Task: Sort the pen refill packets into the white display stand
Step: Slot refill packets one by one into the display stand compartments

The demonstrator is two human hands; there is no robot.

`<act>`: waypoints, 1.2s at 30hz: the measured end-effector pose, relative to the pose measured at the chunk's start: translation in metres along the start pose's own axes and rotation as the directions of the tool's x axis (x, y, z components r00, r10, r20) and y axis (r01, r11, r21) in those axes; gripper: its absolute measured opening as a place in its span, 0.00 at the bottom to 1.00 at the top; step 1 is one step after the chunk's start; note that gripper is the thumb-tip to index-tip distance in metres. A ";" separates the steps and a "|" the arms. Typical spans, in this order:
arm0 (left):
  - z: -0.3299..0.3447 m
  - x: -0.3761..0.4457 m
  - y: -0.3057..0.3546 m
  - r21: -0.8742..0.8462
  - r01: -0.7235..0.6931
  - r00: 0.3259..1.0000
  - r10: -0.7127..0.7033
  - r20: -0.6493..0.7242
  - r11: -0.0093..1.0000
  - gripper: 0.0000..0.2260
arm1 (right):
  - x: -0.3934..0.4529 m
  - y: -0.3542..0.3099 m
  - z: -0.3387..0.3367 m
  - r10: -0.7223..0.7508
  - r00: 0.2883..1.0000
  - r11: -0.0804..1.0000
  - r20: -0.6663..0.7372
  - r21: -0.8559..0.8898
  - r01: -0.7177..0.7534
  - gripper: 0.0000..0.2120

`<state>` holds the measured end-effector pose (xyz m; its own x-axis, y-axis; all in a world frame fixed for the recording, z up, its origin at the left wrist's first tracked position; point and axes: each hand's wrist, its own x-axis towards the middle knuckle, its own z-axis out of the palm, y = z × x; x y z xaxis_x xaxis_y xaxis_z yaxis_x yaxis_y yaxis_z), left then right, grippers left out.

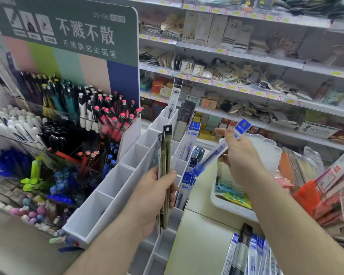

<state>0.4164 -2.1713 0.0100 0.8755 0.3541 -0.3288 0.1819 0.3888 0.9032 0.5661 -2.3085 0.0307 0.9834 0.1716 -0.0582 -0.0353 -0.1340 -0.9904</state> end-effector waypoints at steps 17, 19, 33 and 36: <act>-0.003 -0.008 0.003 -0.151 0.039 0.996 -0.026 0.086 0.988 0.07 | 0.092 0.050 0.062 0.002 0.999 0.940 0.052 -0.342 0.016 0.07; -0.003 -0.007 0.002 -0.165 0.023 0.995 -0.007 0.098 0.986 0.08 | 0.091 0.056 0.065 0.031 0.999 0.901 0.030 -0.433 -0.015 0.09; -0.003 -0.007 -0.008 -0.165 0.076 0.974 -0.038 0.225 0.983 0.11 | -0.061 -0.011 0.043 0.012 0.960 1.000 0.279 0.018 -0.018 0.09; -0.001 -0.009 -0.010 -0.157 0.087 0.968 -0.047 0.245 0.984 0.14 | -0.072 -0.011 0.035 -0.017 0.970 1.000 0.241 -0.001 0.018 0.09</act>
<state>0.4060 -2.1777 0.0036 0.9489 0.1164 -0.2933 0.1853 0.5469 0.8165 0.4890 -2.2849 0.0412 0.9122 0.4037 -0.0700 -0.0176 -0.1322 -0.9911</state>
